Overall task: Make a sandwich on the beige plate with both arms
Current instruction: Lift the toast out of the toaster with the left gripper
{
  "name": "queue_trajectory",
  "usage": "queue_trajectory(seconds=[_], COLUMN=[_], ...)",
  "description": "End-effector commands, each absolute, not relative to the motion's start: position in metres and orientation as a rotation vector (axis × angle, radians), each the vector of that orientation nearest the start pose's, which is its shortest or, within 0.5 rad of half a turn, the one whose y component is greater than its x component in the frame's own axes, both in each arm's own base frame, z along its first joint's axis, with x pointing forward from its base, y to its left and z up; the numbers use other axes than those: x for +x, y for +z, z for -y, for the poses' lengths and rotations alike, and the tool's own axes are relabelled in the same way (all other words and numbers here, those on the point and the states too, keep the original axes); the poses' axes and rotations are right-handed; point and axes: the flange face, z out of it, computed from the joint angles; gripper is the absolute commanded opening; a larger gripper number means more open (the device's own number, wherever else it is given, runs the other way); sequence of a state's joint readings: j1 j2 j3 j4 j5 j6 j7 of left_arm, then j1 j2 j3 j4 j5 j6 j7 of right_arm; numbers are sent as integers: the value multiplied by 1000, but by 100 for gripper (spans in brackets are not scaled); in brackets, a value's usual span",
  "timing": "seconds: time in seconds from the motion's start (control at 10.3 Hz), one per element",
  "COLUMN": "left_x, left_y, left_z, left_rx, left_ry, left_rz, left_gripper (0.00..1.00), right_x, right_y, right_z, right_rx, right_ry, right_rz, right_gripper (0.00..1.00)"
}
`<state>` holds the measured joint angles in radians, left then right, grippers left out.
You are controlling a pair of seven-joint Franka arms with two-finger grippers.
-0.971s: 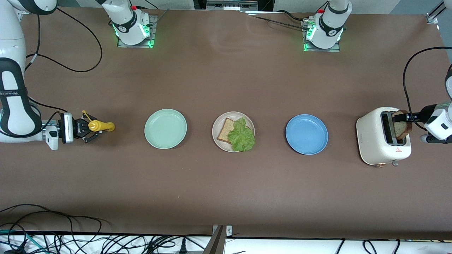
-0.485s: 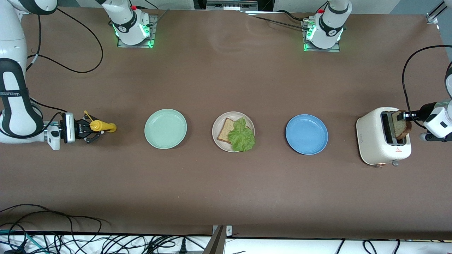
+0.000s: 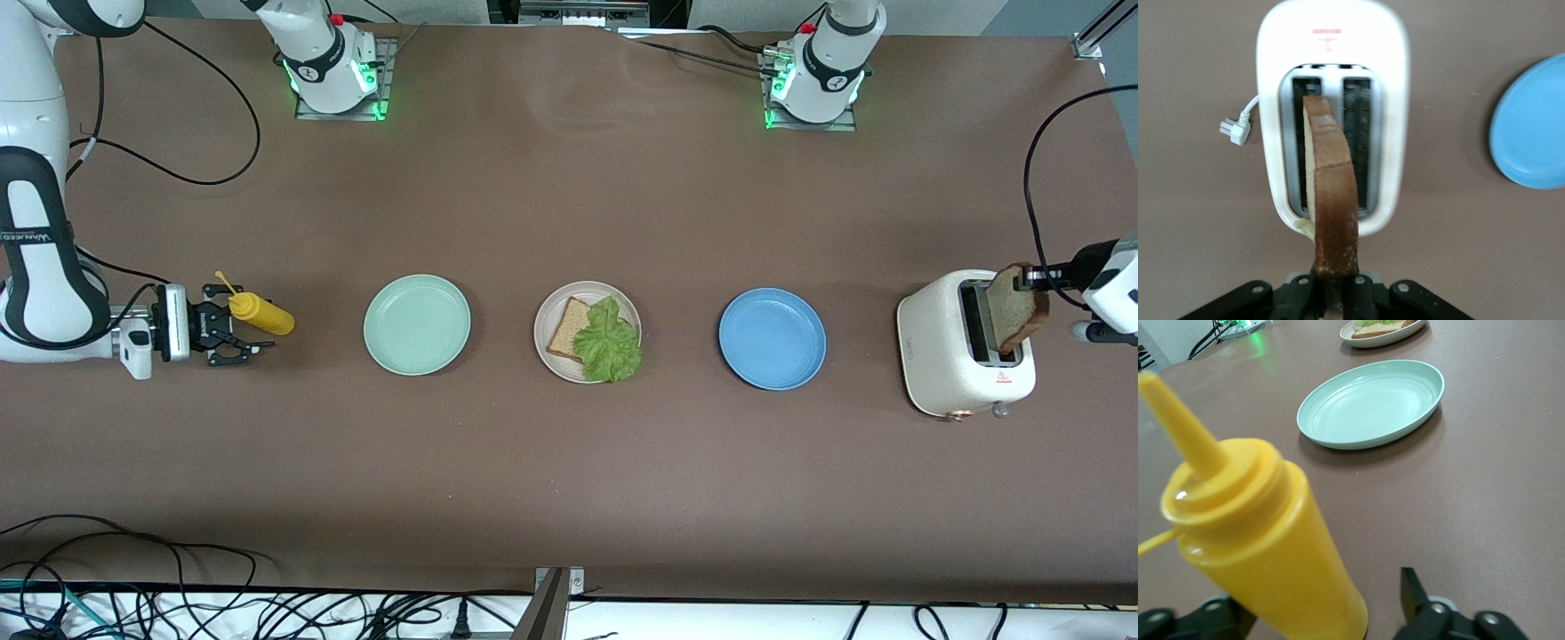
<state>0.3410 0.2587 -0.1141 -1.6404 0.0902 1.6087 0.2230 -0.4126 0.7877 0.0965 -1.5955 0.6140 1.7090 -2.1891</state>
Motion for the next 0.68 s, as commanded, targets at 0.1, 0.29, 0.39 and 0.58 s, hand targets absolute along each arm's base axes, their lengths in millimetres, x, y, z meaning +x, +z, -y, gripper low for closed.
queue_trajectory(seconds=[0.1,0.29,0.39,0.58], left_x=[587,585,584,589], left_y=[538,549,548,522], left_z=[-82,-6,32,88], left_rx=[-3049,-3055,-3096,-3265], left_ry=[532,568,576,709], left_rz=[-204,-399,-431,-335], left_gripper=[0,0,0,0], right_x=[615,631,636,633], right_y=[170,193,201,195], right_z=[160,177,181,182], right_rx=[-1652,-1704,-1741,-1743], right_ry=[-511,-503,-469,-458], right_rz=[1601,1643,1639,1624], right_gripper=[100,100,100,100])
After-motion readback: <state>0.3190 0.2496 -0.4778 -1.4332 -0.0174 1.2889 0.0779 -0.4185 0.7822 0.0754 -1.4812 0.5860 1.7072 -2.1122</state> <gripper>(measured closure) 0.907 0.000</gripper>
